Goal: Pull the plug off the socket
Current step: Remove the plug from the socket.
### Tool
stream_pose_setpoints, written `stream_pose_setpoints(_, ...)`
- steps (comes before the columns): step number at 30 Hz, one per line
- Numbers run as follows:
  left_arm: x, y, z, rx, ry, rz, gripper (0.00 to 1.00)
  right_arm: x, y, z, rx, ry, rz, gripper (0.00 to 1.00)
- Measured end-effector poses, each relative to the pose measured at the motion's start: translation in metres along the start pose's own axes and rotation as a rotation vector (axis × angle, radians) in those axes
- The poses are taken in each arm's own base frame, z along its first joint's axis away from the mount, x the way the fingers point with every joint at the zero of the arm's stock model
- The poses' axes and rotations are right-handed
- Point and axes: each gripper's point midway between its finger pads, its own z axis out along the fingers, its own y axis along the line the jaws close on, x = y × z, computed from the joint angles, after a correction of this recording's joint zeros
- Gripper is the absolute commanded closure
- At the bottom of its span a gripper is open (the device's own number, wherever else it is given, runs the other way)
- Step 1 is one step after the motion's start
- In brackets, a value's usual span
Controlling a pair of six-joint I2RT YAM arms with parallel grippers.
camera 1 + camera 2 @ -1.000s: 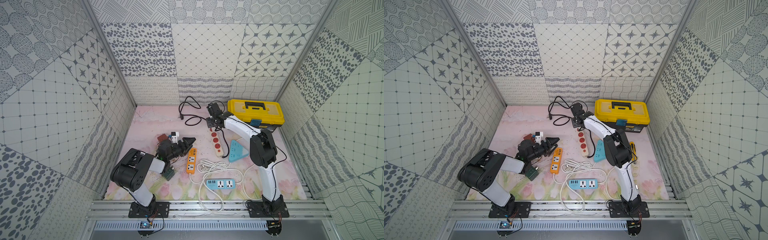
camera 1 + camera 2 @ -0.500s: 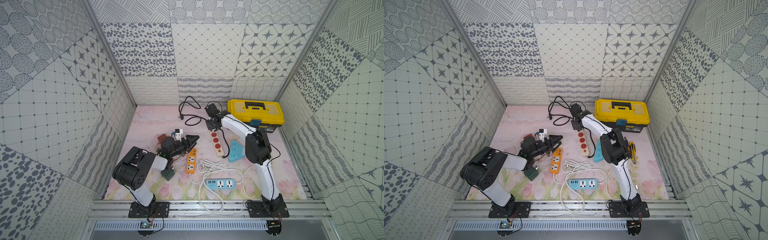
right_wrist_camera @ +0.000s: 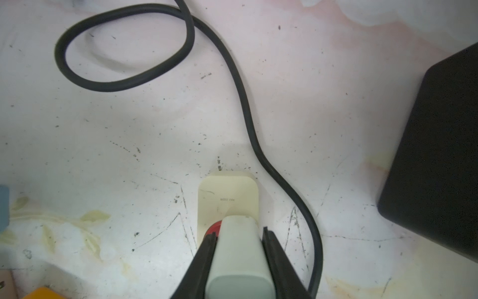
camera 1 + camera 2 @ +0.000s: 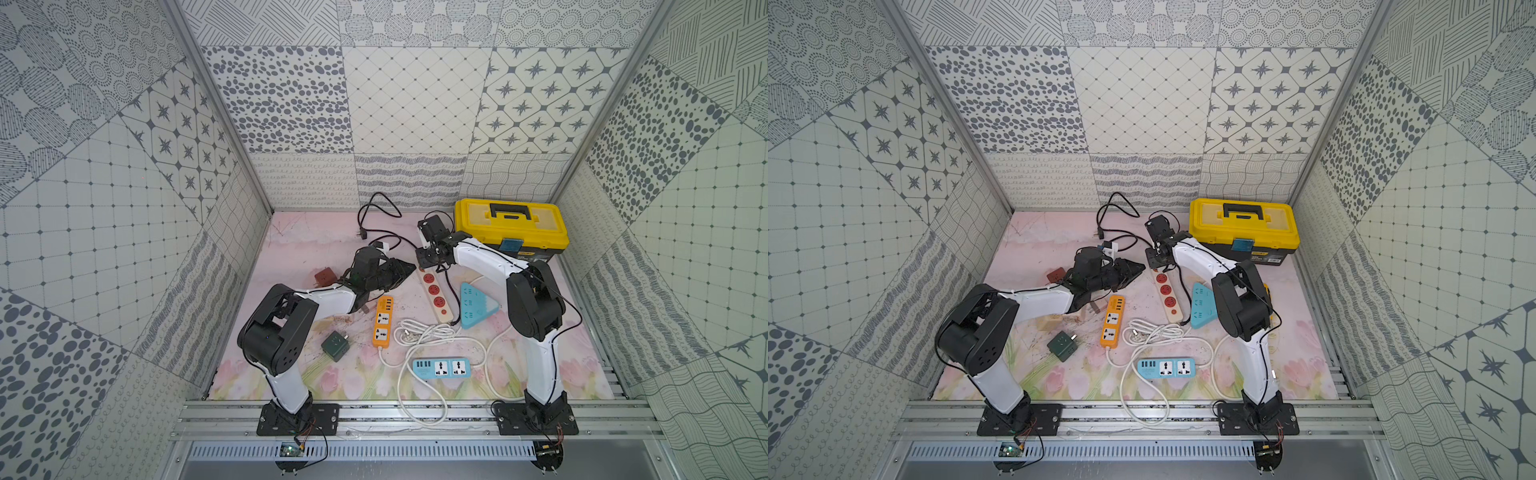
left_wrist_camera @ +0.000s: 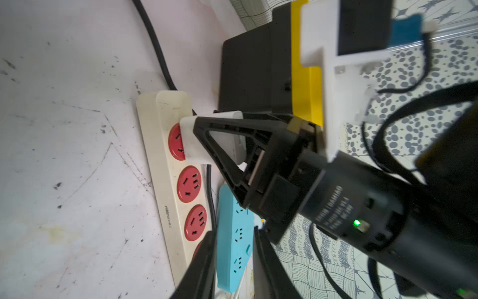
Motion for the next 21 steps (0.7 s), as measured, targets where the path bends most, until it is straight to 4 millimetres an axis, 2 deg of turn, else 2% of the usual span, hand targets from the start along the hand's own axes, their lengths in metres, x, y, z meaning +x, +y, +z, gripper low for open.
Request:
stream_pose_setpoints(6, 0.006, 0.033, 0.024, -0.102, 0.056, -0.061, 0.70, 0.002, 0.010, 0.003, -0.064, -0.005, 0.002, 0.87)
stream_pose_setpoints(14, 0.011, 0.066, 0.041, -0.204, 0.085, -0.119, 0.70, 0.003, 0.017, 0.002, -0.105, -0.001, -0.002, 0.87)
stream_pose_setpoints(21, 0.007, 0.070, 0.056, -0.210, 0.097, -0.141, 0.70, 0.004, 0.010, 0.005, -0.093, 0.003, 0.007, 0.87)
